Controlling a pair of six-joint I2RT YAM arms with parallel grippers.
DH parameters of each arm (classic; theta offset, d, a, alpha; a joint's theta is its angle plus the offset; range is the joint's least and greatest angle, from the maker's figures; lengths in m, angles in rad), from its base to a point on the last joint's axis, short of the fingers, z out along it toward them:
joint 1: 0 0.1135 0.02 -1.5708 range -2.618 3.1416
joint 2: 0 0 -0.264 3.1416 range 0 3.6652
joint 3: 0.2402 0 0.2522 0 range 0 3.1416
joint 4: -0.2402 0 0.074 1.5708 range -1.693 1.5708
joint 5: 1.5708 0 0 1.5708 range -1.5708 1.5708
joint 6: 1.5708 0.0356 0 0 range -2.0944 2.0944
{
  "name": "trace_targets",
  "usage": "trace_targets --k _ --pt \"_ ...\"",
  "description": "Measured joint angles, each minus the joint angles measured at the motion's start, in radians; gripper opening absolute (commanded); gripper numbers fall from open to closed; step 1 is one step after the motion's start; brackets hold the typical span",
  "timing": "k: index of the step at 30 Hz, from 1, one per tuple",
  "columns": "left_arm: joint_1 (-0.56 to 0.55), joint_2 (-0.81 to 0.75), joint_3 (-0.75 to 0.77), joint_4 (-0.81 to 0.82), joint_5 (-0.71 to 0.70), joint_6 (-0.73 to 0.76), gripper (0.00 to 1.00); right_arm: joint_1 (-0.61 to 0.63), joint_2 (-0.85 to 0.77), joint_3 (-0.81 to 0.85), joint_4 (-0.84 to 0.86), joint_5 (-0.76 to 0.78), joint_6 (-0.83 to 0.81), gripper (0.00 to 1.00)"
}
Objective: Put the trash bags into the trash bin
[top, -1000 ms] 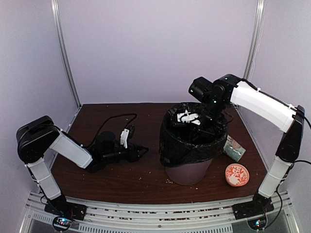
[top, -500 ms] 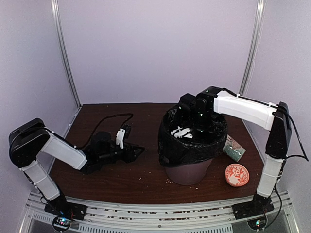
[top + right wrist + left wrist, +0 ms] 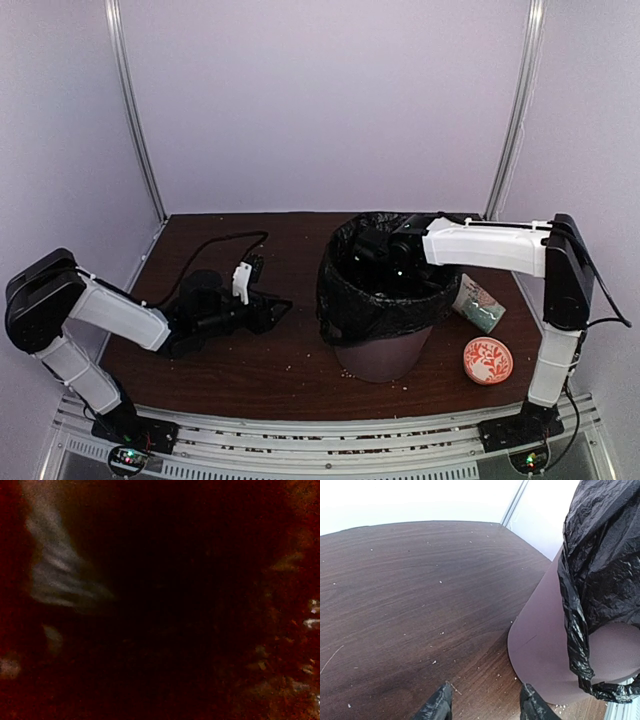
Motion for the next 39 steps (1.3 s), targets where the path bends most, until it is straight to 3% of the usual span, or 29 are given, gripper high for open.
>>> trace_targets --k 19,39 --pt "0.0 -0.13 -0.03 -0.07 -0.086 0.025 0.49 0.04 0.043 -0.156 0.136 0.013 0.031 0.0" --pt "0.0 -0.232 -0.071 -0.116 -0.128 0.025 0.49 0.063 0.062 -0.161 0.151 0.035 0.049 0.0"
